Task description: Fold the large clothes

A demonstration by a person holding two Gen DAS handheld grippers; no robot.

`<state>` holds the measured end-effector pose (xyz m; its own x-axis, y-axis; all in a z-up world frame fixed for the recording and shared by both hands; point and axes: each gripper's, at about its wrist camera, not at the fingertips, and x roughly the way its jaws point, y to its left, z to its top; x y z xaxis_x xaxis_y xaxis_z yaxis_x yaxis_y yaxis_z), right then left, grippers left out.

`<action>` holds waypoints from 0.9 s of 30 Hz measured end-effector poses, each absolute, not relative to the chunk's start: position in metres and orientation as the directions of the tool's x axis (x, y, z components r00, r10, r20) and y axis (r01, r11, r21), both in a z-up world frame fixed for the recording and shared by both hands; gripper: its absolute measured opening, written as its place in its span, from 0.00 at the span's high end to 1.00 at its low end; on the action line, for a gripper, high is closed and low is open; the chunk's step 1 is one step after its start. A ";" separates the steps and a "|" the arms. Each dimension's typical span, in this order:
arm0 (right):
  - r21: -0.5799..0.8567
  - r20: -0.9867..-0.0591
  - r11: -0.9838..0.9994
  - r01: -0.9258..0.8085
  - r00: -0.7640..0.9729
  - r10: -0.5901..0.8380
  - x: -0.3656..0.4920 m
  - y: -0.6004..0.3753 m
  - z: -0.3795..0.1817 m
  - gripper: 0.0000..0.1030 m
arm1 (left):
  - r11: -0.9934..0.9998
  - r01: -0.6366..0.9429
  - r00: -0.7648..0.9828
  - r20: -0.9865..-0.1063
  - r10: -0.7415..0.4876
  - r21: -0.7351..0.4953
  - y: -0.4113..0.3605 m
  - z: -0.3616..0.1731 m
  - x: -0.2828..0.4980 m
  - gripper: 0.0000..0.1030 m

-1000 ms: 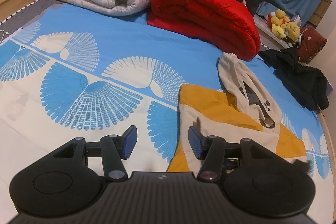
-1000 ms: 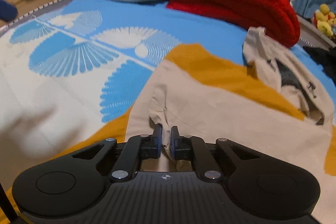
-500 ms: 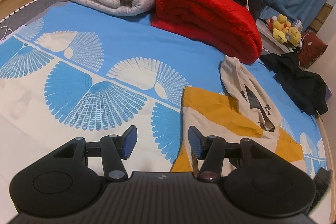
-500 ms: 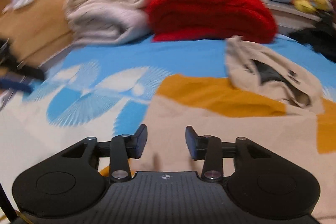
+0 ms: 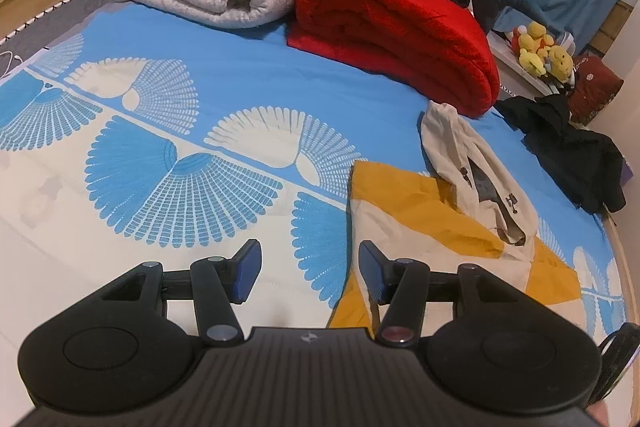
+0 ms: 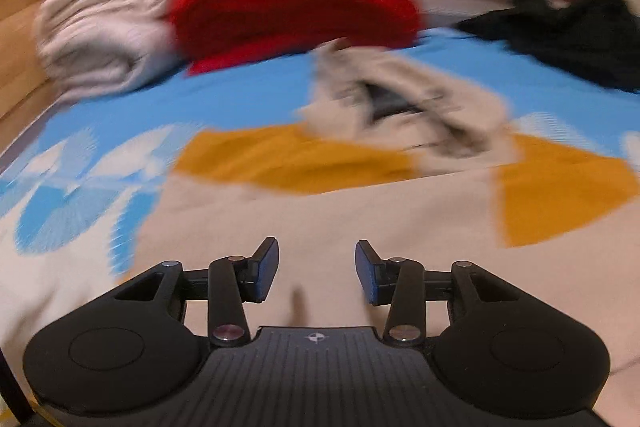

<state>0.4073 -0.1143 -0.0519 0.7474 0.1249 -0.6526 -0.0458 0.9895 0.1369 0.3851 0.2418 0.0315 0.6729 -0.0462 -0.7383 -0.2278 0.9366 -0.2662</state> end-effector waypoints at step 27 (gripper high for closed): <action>0.167 -0.677 0.932 0.321 0.725 -0.129 0.351 -0.272 -0.007 0.48 | 0.965 -0.171 0.676 -0.736 -0.030 -0.196 0.194 0.042 0.388 0.37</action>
